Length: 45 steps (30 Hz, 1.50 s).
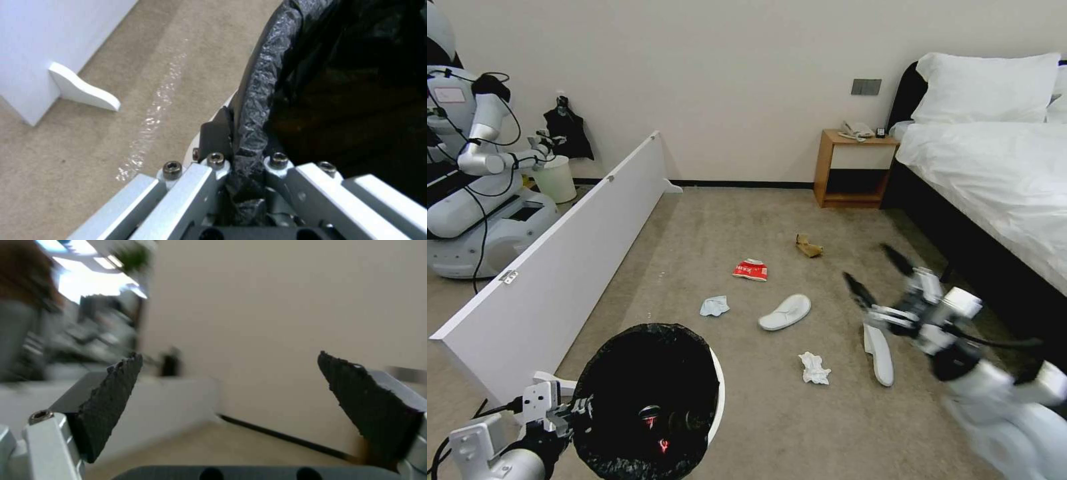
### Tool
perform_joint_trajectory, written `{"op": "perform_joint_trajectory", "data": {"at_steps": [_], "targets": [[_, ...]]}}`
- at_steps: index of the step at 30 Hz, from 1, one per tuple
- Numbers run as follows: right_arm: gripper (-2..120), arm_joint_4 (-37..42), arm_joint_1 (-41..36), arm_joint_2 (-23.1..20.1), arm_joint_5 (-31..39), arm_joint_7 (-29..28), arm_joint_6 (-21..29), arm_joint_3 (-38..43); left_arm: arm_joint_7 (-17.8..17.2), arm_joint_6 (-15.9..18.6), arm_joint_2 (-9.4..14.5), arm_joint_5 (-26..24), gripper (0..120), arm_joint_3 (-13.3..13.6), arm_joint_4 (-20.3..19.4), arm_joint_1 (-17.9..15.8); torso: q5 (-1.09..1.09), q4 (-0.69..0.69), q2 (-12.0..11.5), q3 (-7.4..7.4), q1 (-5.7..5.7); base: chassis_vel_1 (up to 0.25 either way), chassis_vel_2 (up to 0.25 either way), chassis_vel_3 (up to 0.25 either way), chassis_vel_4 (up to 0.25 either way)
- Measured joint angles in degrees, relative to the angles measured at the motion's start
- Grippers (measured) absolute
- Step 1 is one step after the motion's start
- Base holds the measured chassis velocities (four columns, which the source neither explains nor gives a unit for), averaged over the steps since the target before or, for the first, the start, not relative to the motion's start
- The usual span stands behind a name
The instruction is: Pick up the trash bin, then pick up the garbage from the floor and place it into the trash bin.
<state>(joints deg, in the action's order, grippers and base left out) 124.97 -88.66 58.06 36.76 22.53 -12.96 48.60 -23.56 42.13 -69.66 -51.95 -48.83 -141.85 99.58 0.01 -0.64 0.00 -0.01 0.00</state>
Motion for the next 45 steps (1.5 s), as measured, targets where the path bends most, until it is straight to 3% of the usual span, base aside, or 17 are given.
{"op": "perform_joint_trajectory", "data": {"at_steps": [5, 7, 8, 10, 12, 14, 15, 25, 45], "targets": [[100, 0.26, -6.33, 5.84, -4.58, -0.1, -1.57, 6.06, 0.61, 0.0, -0.57, 1.33, 2, -0.5, 0.6, -0.25, 0.0, -0.01, 0.0, 0.0, 0.0, 0.0, 0.0, 0.0, 0.0], [100, -0.99, -11.29, 13.12, -10.79, 0.39, -4.56, 10.13, 1.16, 0.0, -1.2, 2.79, 2, -0.98, 1.33, -0.48, -0.02, -0.02, 0.0, 0.0, 0.0, 0.0, 0.0, 0.0, 0.0], [100, -0.99, -11.29, 13.12, -10.79, 0.39, -4.56, 10.13, 1.16, 0.0, -1.2, 2.79, 2, -0.98, 1.33, -0.48, -0.02, -0.02, 0.0, 0.0, 0.0, 0.0, 0.0, 0.0, 0.0], [100, -3.81, -12.99, 18.23, -14.74, -0.05, -7.57, 11.53, 1.81, 0.0, -1.65, 4.07, 2, -1.14, 2.02, -0.49, -0.02, 0.0, 0.0, 0.0, 0.0, 0.0, 0.0, 0.0, 0.0], [100, -6.42, -13.38, 20.49, -16.23, -0.14, -8.97, 12.21, 2.06, 0.0, -1.66, 4.48, 2, -1.23, 2.49, -0.34, 0.01, -0.01, 0.0, 0.0, 0.0, 0.0, 0.0, 0.0, 0.0], [100, -8.38, -13.43, 21.91, -16.8, -0.01, -10.04, 12.69, 2.27, 0.0, -1.59, 4.62, 2, -1.33, 2.89, -0.31, -0.02, 0.06, 0.0, 0.0, 0.0, 0.0, 0.0, 0.0, 0.0], [100, -11.26, -13.7, 23.61, -17.34, 0.36, -11.12, 13.04, 2.44, 0.0, -1.62, 4.72, 2, -1.56, 3.59, -0.43, -0.02, -0.03, 0.0, 0.0, 0.0, 0.0, 0.0, 0.0, 0.0], [100, -19.51, -12.3, 27.37, -20.65, 1.84, -15.57, 11.24, 4.06, -0.23, -2.66, 5.99, 2, -2.1, 5.83, 0.43, -0.01, 0.01, 0.0, 0.0, 0.0, 0.0, 0.0, 0.0, 0.0], [100, -19.64, -12.32, 27.35, -21.53, 2.45, -16.21, 10.6, 4.34, -0.65, -3.15, 5.76, 2, -2.23, 5.6, 0.64, -0.01, 0.0, 0.0, 0.0, 0.0, -0.012, 0.009, 0.011, -0.011]]}}
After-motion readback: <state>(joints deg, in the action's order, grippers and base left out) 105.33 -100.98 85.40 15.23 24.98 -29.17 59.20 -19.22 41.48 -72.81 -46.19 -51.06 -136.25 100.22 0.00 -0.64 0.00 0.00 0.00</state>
